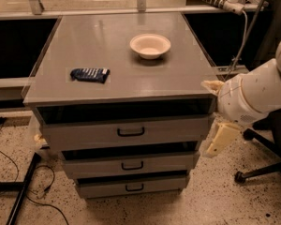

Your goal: Open top drawer

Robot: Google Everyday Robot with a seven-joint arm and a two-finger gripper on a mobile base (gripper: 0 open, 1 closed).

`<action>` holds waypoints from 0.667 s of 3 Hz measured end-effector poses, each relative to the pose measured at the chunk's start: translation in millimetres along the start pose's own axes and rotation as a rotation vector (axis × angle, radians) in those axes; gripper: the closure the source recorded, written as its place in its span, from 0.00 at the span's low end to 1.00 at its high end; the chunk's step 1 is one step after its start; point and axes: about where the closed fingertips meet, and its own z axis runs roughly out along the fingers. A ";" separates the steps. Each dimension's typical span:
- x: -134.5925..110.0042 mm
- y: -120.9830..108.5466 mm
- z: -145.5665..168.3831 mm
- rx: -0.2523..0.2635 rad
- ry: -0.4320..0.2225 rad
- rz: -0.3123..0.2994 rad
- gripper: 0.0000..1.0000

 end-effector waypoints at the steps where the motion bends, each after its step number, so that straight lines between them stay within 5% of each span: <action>1: -0.8 6.8 34.2 -0.035 -0.046 -0.015 0.00; 2: 3.4 6.6 78.5 -0.062 -0.088 -0.027 0.00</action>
Offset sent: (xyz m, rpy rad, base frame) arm 0.0439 0.0393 -0.1192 0.1195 0.0542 0.1124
